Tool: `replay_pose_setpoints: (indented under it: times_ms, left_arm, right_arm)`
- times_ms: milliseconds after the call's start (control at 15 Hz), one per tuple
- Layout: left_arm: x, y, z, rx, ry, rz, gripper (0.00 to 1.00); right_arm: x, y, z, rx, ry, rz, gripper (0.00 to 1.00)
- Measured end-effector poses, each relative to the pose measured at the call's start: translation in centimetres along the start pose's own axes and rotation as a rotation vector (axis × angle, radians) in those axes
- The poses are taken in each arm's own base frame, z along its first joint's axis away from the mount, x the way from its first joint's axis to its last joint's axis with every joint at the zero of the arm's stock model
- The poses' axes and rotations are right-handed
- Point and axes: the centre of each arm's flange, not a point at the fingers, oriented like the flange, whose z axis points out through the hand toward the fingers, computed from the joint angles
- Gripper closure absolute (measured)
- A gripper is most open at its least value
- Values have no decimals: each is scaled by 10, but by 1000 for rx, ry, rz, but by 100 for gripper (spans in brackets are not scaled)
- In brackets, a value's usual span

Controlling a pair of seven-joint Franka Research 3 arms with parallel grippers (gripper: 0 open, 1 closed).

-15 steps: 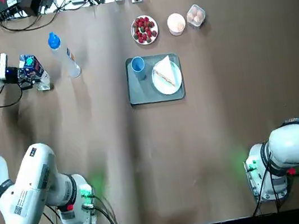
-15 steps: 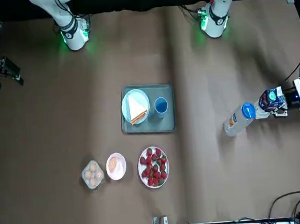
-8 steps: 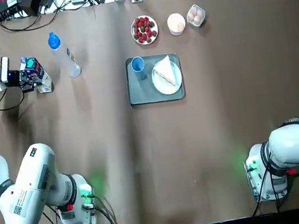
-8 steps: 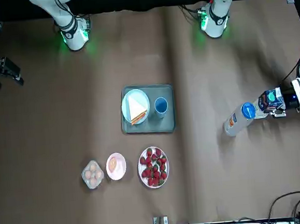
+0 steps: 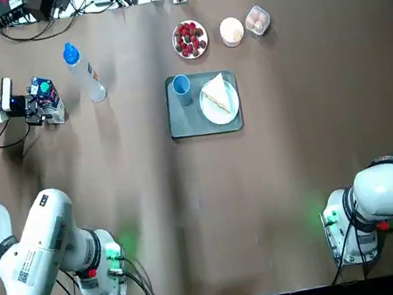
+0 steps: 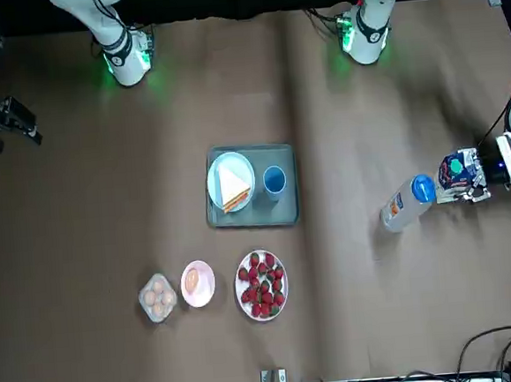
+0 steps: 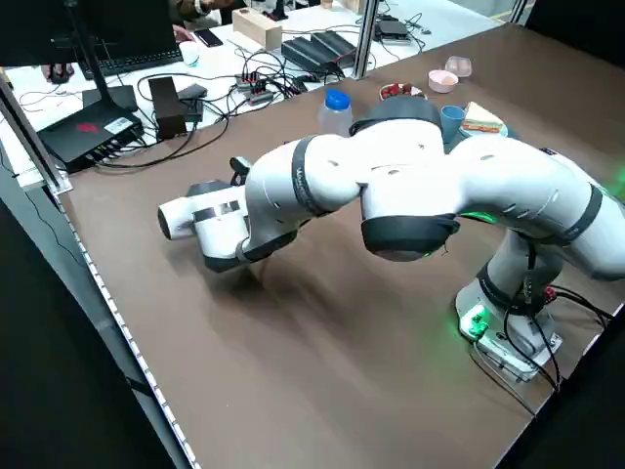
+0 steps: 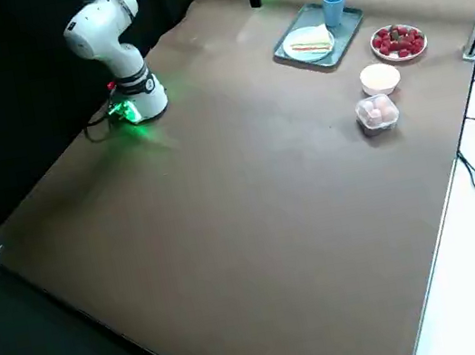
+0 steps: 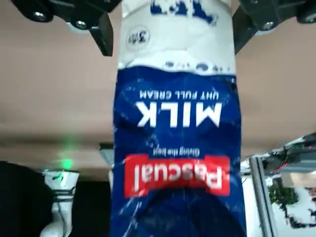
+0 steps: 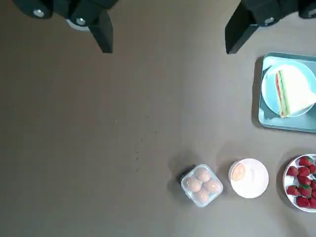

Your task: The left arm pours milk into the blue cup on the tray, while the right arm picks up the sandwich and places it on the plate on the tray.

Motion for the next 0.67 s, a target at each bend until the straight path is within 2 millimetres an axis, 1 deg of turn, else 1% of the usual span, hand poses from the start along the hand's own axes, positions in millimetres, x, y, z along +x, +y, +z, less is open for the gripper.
replay_pose_setpoints:
  times_ms: [200, 333, 533, 667]
  left_arm:
    - [-8, 3, -12, 29, -31, -13, 1]
    - [-12, 6, -26, 49, -53, -20, 1]
    - [-12, 10, -55, 87, -93, -22, 1]
    - [-1, 12, -79, 110, -138, -22, 1]
  right_arm:
    - [0, 0, 0, 0, 0, 0, 0]
    - [0, 0, 0, 0, 0, 0, 0]
    - [0, 0, 0, 0, 0, 0, 0]
    - [0, 0, 0, 0, 0, 0, 0]
